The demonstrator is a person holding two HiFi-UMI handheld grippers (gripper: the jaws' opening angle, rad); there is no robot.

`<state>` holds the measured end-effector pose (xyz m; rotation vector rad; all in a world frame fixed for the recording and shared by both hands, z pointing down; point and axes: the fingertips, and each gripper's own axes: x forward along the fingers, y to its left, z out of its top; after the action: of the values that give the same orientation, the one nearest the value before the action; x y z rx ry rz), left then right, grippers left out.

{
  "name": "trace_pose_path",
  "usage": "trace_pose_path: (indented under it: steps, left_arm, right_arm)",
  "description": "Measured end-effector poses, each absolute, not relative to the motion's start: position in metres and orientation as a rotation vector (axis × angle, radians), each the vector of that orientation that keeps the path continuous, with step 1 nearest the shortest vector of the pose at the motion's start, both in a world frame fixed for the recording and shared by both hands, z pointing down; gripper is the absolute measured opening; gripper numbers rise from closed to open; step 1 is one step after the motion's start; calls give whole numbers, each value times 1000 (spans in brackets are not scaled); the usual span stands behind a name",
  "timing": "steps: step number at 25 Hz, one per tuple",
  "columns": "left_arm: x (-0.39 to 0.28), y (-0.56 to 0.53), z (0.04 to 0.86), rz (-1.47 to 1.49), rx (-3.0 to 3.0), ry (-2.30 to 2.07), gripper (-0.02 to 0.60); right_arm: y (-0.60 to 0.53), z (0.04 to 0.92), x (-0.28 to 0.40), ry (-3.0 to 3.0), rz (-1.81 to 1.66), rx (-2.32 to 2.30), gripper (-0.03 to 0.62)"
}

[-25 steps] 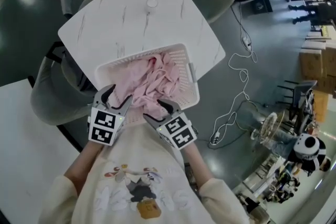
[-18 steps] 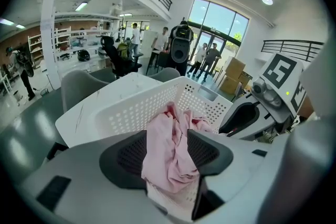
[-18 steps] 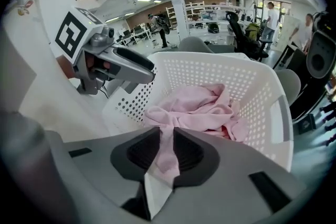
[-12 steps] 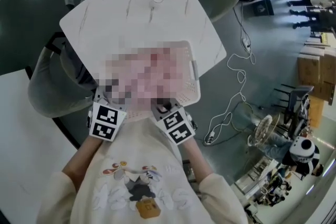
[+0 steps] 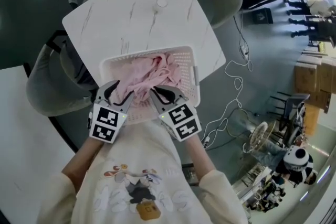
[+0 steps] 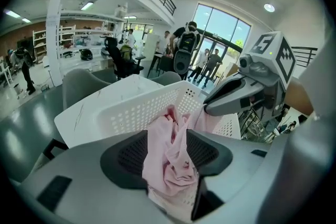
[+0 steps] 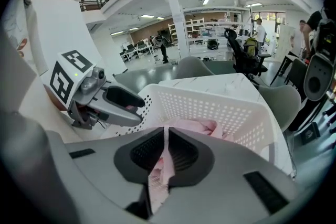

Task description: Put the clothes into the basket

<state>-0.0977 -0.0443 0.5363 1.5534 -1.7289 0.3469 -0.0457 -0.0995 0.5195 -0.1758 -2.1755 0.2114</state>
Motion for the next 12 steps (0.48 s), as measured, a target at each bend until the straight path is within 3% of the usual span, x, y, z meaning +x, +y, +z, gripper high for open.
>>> trace_pose_path:
  steps: [12]
  left_arm:
    - [-97, -43, 533, 325, 1535, -1739, 238]
  right_arm:
    - [-105, 522, -110, -2253, 192, -202, 31]
